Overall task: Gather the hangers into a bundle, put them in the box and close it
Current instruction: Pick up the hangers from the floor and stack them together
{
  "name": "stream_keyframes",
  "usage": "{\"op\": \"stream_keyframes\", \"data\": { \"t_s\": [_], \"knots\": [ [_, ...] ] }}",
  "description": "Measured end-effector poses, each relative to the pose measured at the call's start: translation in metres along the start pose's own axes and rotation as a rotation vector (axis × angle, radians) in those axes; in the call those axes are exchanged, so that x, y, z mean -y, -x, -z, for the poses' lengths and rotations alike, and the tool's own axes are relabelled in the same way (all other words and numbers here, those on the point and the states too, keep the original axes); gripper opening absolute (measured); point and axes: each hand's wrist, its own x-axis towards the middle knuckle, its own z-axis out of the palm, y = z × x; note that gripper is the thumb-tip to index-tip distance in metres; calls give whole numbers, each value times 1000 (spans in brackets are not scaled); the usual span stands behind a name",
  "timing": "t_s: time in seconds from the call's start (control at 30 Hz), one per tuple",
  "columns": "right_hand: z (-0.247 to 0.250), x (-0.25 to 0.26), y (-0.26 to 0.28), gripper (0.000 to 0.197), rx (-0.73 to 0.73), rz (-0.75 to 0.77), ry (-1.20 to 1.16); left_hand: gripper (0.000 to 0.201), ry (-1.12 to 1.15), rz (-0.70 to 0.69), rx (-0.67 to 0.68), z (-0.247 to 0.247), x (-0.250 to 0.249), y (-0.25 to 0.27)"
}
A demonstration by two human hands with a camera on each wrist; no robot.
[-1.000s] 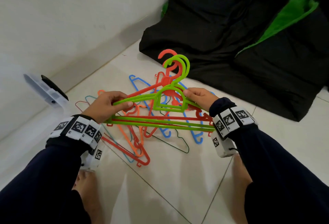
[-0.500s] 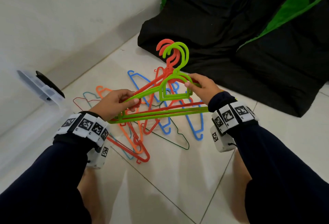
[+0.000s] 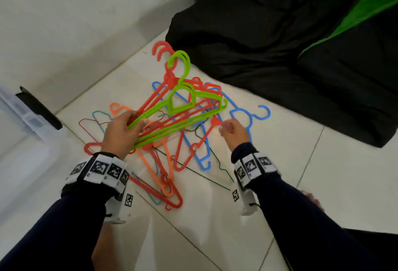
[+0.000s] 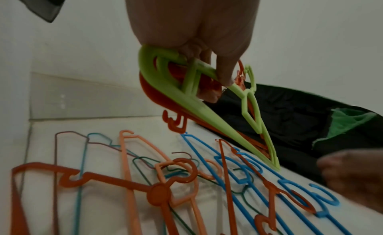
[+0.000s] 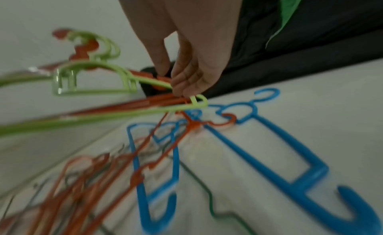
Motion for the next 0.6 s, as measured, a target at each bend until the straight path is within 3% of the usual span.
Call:
{"op": "stream_keyframes", "data": {
  "t_s": [0.07, 0.13, 0.23, 0.37, 0.43, 0.53, 0.6],
  "knots": [
    [-27, -16, -2, 24, 114, -100, 90, 24, 53, 32, -71, 0, 7, -3],
    [-48, -23, -8, 31, 127, -172, 150, 22, 62, 17, -134, -1, 10, -4],
    [-69, -28, -21, 39, 53, -245, 127, 29, 82, 13, -186, -2, 16, -4],
    [-80, -28, -37, 47, -90, -326, -63, 22, 103, 45, -212, -8, 25, -1],
    [-77, -30, -46, 40, -134, -373, -86, 22, 89, 44, -237, -11, 26, 1],
    [-55, -37, -56, 13, -116, -381, -55, 28, 84, 52, -273, -10, 26, 2],
    [-27, -31, -56, 9, -122, -355, -56, 32, 97, 45, -300, -8, 25, 3]
  ]
}}
